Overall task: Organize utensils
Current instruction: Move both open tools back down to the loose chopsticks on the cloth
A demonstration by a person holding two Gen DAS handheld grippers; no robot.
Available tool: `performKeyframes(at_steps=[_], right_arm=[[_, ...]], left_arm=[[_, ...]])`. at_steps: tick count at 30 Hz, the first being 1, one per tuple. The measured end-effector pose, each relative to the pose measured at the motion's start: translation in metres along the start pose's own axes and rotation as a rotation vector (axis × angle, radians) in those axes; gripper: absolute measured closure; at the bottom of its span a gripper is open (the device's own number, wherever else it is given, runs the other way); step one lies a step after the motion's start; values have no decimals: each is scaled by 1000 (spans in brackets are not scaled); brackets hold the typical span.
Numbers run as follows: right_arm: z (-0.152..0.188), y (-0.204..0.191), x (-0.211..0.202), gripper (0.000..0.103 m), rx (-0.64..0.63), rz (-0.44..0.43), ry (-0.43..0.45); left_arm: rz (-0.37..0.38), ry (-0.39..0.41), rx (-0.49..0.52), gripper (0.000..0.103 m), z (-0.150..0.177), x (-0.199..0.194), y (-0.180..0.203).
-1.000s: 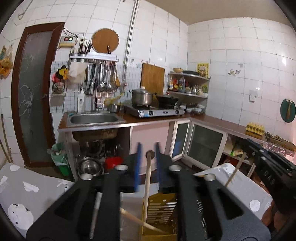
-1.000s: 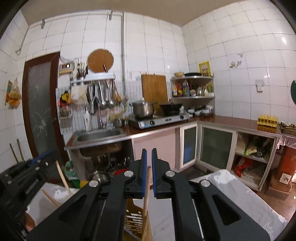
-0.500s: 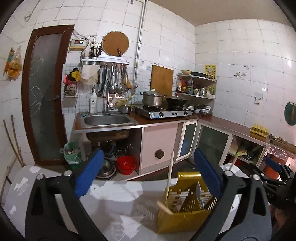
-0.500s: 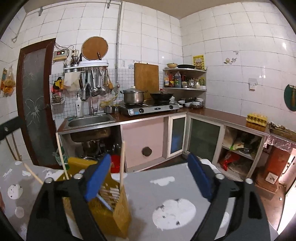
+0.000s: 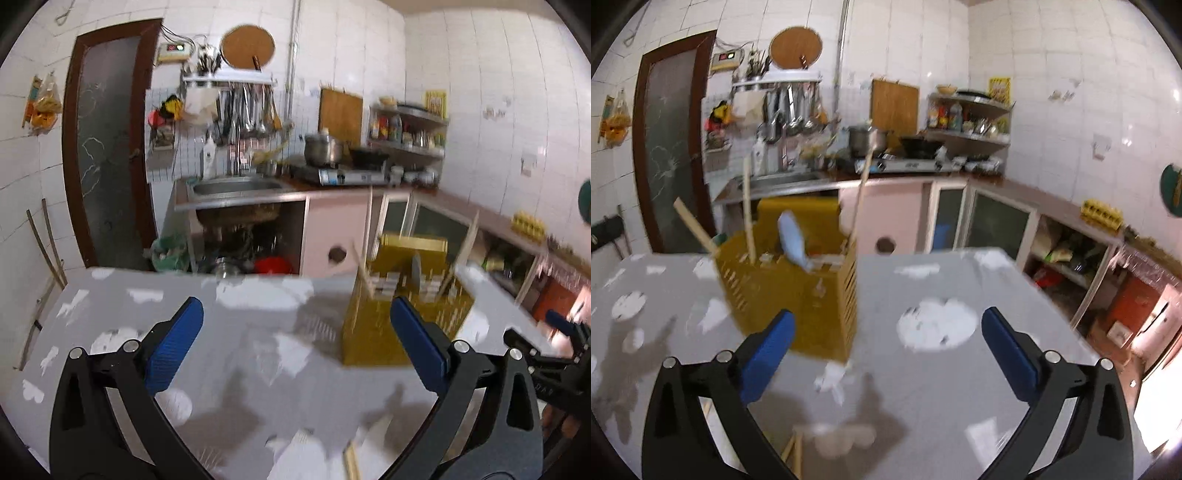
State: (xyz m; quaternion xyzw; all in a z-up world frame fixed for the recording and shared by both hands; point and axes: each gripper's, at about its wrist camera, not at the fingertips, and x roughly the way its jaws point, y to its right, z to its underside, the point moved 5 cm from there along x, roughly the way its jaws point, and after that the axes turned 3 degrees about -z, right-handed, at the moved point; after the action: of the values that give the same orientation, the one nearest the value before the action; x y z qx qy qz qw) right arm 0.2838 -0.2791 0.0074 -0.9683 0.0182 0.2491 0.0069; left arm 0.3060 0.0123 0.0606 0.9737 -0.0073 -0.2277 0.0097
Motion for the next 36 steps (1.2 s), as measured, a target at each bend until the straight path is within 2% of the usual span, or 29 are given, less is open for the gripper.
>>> performKeyframes(at_steps=[6, 14, 30, 36], right_arm=[[46, -10, 7, 4, 3, -34, -113], [86, -17, 16, 4, 10, -48, -201], [108, -20, 38, 5, 4, -37, -340], [110, -17, 41, 5, 29, -47, -355]], left_arm=[[9, -84, 14, 5, 49, 5, -2], [22, -202, 44, 5, 102, 15, 10], [47, -391, 31, 5, 151, 38, 16], [46, -446, 43, 5, 159, 46, 18]])
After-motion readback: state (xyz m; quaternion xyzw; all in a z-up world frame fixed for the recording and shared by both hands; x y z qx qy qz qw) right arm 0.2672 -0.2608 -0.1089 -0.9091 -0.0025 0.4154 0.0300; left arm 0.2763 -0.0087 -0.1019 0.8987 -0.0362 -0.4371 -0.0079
